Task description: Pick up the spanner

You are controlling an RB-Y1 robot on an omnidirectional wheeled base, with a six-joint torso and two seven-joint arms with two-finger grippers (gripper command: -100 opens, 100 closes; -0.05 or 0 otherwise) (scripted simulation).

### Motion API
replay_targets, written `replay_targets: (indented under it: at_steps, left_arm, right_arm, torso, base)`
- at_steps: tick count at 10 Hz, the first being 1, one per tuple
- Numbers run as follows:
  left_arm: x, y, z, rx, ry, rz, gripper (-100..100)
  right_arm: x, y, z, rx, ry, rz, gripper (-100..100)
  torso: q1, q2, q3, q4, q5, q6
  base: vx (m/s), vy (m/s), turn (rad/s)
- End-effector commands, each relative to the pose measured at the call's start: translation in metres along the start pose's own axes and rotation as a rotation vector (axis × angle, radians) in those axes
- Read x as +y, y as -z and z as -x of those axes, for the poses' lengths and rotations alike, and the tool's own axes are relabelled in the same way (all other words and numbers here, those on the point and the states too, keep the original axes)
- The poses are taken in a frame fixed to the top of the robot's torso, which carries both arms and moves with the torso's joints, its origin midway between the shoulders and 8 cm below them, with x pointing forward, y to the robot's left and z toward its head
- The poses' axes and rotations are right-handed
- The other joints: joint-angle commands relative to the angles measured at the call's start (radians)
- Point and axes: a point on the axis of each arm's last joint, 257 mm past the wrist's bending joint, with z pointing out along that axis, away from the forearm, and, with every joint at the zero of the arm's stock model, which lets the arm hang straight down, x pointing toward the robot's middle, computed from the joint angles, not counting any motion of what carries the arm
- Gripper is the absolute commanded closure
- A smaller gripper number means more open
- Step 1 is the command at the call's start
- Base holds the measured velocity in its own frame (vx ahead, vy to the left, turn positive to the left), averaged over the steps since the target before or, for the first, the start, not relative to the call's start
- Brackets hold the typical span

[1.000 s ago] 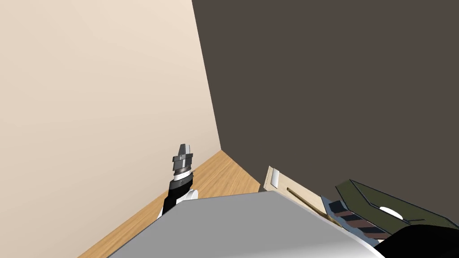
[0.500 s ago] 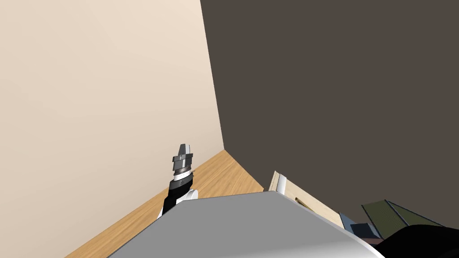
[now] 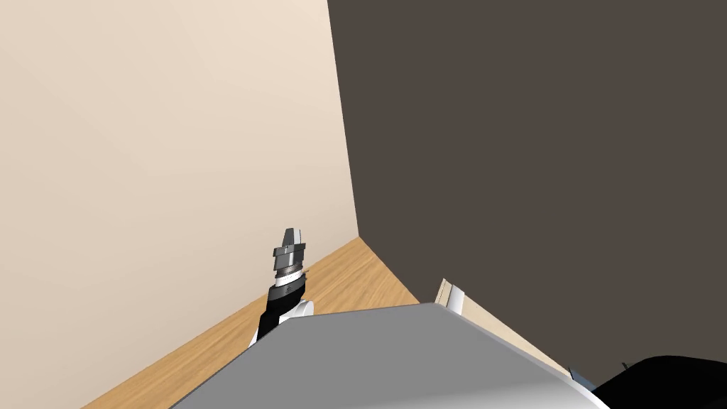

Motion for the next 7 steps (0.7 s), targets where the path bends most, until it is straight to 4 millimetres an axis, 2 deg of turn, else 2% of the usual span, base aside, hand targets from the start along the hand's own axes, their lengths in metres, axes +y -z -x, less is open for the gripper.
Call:
replay_targets:
  at_steps: [1, 2, 3, 4, 5, 7]
  left_arm:
    - [0.0, 0.0, 0.0, 0.0, 0.0, 0.0, 0]
    - [0.0, 0.0, 0.0, 0.0, 0.0, 0.0, 0]
    - [0.0, 0.0, 0.0, 0.0, 0.0, 0.0, 0]
    - [0.0, 0.0, 0.0, 0.0, 0.0, 0.0, 0]
    - [0.0, 0.0, 0.0, 0.0, 0.0, 0.0, 0]
    - [0.0, 0.0, 0.0, 0.0, 0.0, 0.0, 0]
  right_arm:
    - [-0.021, 0.007, -0.023, 0.055, 0.039, -0.039, -100]
    - [-0.023, 0.008, -0.025, 0.057, 0.039, -0.042, -100]
    - [-0.033, 0.011, -0.036, 0.087, 0.062, -0.061, -100]
    - [-0.033, 0.011, -0.036, 0.087, 0.062, -0.061, -100]
    - [-0.039, 0.012, -0.045, 0.11, 0.082, -0.072, -100]
    - [-0.037, 0.008, -0.053, 0.135, 0.115, -0.07, -100]
  torso:
    - [0.0, 0.0, 0.0, 0.0, 0.0, 0.0]
    - [-0.001, -0.002, -0.001, 0.0, 0.0, 0.0]
    - [-0.001, -0.002, -0.001, -0.001, 0.0, 0.001]
    - [-0.001, -0.002, -0.001, 0.0, 0.0, 0.0]
    - [-0.001, -0.001, -0.001, 0.0, -0.001, 0.001]
    - [-0.002, -0.002, -0.001, 0.0, -0.001, 0.0]
  base:
    - [0.075, -0.038, 0.354]
    - [0.062, -0.043, 0.154]
    - [0.048, -0.038, 0.245]
    - [0.039, -0.04, 0.116]
    - [0.048, -0.041, 0.209]
    - [0.064, -0.065, 0.288]
